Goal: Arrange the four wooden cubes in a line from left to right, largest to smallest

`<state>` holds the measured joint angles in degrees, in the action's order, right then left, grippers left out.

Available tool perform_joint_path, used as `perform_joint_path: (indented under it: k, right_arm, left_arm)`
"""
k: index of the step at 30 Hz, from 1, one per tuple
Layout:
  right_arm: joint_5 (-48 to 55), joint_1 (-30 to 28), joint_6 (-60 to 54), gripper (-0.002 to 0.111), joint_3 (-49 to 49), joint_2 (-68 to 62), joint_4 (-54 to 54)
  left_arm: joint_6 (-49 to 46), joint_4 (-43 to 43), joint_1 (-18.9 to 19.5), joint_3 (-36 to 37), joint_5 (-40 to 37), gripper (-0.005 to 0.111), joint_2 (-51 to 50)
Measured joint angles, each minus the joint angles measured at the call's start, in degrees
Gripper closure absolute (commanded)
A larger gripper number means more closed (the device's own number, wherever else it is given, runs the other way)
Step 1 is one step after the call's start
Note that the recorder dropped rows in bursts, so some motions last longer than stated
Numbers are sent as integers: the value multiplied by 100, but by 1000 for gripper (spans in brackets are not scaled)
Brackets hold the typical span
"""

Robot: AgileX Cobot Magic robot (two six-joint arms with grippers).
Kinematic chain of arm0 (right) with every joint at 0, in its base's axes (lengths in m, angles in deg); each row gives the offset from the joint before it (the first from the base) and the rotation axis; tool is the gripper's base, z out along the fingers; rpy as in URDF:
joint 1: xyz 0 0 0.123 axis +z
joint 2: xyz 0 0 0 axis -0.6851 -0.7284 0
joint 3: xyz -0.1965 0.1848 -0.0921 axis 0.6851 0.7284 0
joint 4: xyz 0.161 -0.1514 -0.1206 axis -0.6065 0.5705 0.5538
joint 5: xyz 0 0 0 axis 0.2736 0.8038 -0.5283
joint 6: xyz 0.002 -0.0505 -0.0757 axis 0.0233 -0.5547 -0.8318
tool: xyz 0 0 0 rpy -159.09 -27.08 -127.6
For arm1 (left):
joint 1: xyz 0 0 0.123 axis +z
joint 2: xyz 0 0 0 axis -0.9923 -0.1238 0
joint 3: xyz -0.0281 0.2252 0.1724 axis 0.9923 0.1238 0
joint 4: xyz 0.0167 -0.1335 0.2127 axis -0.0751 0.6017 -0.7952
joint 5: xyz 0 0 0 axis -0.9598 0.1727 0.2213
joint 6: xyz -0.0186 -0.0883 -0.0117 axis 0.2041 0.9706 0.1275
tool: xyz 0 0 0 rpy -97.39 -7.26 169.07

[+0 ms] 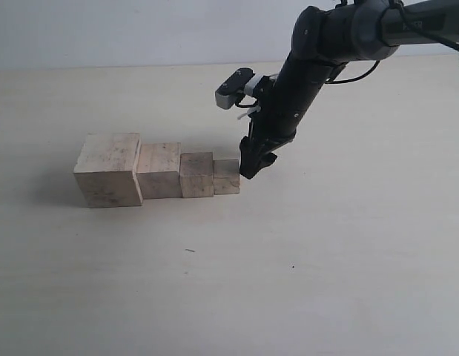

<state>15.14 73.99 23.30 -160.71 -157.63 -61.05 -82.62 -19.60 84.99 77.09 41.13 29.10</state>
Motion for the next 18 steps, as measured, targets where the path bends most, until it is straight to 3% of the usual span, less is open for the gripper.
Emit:
perform_joint_path:
  k: [11,18]
  right_arm:
    - [0,0,0,46,0,0,-23]
    - [569,0,584,46,10,312,470]
  left_arm:
    - [0,0,0,0,0,107,0]
    - [0,0,0,0,0,107,0]
